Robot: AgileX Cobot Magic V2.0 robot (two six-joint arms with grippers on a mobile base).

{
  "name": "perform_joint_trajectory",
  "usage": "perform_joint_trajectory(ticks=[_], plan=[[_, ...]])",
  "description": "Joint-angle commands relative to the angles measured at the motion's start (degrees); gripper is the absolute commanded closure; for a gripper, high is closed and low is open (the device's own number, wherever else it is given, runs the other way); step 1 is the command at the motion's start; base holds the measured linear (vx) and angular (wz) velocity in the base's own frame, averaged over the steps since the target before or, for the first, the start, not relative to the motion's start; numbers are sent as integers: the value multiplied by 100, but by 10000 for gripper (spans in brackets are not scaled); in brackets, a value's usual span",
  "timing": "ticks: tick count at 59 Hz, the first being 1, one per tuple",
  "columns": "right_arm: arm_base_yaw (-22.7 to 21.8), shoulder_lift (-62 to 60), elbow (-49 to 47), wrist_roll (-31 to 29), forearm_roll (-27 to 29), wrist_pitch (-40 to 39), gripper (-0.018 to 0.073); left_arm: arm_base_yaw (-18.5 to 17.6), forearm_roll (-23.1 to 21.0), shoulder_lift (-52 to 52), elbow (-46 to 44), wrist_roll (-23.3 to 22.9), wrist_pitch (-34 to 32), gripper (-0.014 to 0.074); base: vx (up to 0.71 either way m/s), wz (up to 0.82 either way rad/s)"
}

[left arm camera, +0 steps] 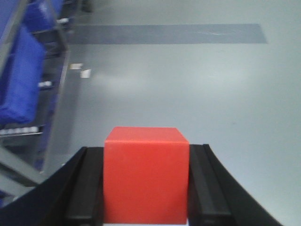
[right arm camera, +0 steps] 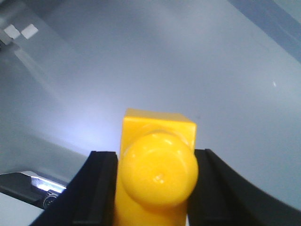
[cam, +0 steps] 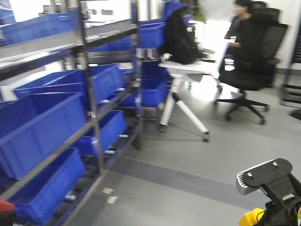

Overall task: Pick red and yellow blocks into blue bin
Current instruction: 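Drive the base to the shelf with the large blue bin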

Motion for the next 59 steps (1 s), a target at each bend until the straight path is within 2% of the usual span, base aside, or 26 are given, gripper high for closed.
perform_joint_trajectory(ticks=[1,59], plan=[[-14,-124,-175,-27,-102,-272,332,-10,-97,-32,-152,-43,-385,272,29,54],[-14,-124,-175,-27,-101,-277,332,-10,-97,-27,-152,-43,-389,272,18,64]])
